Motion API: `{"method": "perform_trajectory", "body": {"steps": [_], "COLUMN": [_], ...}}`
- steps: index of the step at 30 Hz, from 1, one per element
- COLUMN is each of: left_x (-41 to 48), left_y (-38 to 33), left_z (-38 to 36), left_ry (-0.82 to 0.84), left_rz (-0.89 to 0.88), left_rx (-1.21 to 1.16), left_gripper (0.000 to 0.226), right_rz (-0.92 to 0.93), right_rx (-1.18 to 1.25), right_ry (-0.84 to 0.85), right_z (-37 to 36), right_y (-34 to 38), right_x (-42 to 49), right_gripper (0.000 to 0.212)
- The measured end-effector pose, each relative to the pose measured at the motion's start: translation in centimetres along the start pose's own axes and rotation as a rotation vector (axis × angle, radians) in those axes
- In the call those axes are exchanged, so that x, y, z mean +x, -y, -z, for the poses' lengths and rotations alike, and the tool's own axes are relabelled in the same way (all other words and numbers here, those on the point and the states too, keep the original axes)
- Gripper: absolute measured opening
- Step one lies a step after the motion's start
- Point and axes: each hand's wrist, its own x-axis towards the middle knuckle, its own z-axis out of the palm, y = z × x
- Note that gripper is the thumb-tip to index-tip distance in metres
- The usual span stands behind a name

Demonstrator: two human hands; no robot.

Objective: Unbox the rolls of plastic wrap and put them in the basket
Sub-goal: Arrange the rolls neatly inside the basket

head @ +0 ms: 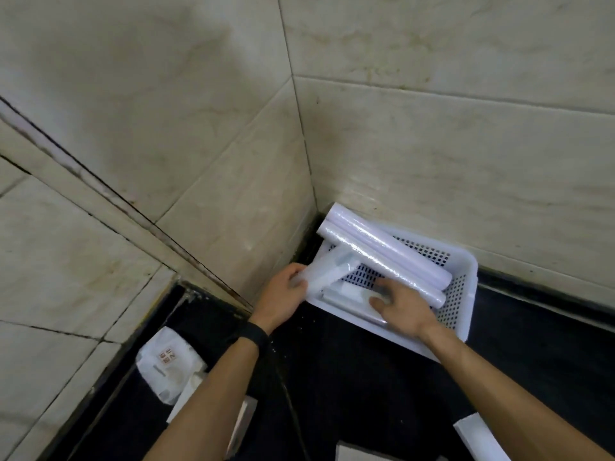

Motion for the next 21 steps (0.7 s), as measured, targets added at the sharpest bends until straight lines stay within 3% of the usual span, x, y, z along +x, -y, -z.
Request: {"method": "perform_trajectory", "body": {"steps": [4, 6, 10, 14, 17, 21], "left_x": [1.8, 3.0, 5.1, 5.5, 5.2, 5.4], "left_y": [-2.7, -4.1, -4.6, -3.1, -2.6, -3.6], "left_z": [-0.6, -2.3, -6.5, -8.4, -9.2, -10.3], "left_ry": [0.155, 0.232, 0.382, 0.358, 0.296, 0.275], "left_rz": [-0.095, -0.093, -0.081, -0.209, -0.303, -0.350], "left_rx": [0.217, 0.333, 0.593, 0.945, 1.252, 1.336], "left_gripper": [0.020, 0.019, 0.018, 0.016, 0.028, 0.050], "right_rz": [0.001, -0.053, -0.211, -0.195, -0.191, -0.186], "right_rx": [0.087, -0.009, 0.059, 0.262, 0.330, 0.441], "right_ry": [-0.390, -0.544, -0.421, -0.412, -0.424, -0.427], "right_z": [2.4, 2.4, 0.8, -0.9, -1.4, -1.5], "right_y": [-3.8, -5.9, -8.9, -9.6, -9.2, -8.9], "right_x": [-5.4, -7.2, -8.7, -9.0, -8.8, -9.0], "right_gripper": [0.034, 0.041, 0.073, 0.060, 0.053, 0.049]}}
